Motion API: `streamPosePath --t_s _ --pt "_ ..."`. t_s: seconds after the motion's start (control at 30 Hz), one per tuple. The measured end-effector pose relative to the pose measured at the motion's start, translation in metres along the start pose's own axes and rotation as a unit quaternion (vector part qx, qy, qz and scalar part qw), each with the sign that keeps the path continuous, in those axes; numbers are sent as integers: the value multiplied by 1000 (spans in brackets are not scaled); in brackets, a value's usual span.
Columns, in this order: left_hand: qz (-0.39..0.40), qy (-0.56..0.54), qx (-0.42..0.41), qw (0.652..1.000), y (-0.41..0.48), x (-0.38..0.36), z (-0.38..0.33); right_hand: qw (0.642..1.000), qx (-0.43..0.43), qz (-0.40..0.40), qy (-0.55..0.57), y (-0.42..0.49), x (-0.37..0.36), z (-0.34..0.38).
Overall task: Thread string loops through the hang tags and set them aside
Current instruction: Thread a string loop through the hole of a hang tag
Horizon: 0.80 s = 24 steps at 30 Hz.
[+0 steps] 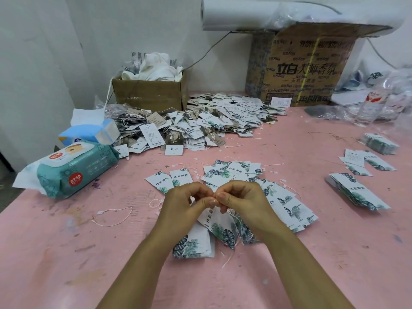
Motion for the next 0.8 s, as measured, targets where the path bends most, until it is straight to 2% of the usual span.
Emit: streamPosePath --t_s 0.53,0.6,0.67,0.73,0.8 --pt "-40 -121 37 991 -1 8 6 999 14 -28 20 1 1 4" --pt "-47 -159 28 986 0 11 6 1000 12 -19 -19 2 1 2" --pt "-58 -201 20 978 1 14 5 993 4 -4 -114 1 -1 -2" --pt "-73 -242 17 967 2 18 5 980 -11 27 -196 0 -5 -8" --pt "-89 -290 20 953 2 23 7 971 -26 63 -231 -1 -12 -14"
Point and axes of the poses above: each hand's wrist, its own y-axis towards the middle knuckle, its own x-axis out of the back of the hand, z = x × y, the point moved 10 cm from there along y, towards the middle knuckle, and after that the axes turned 15 degrees about -y, right-handed, at the moved point
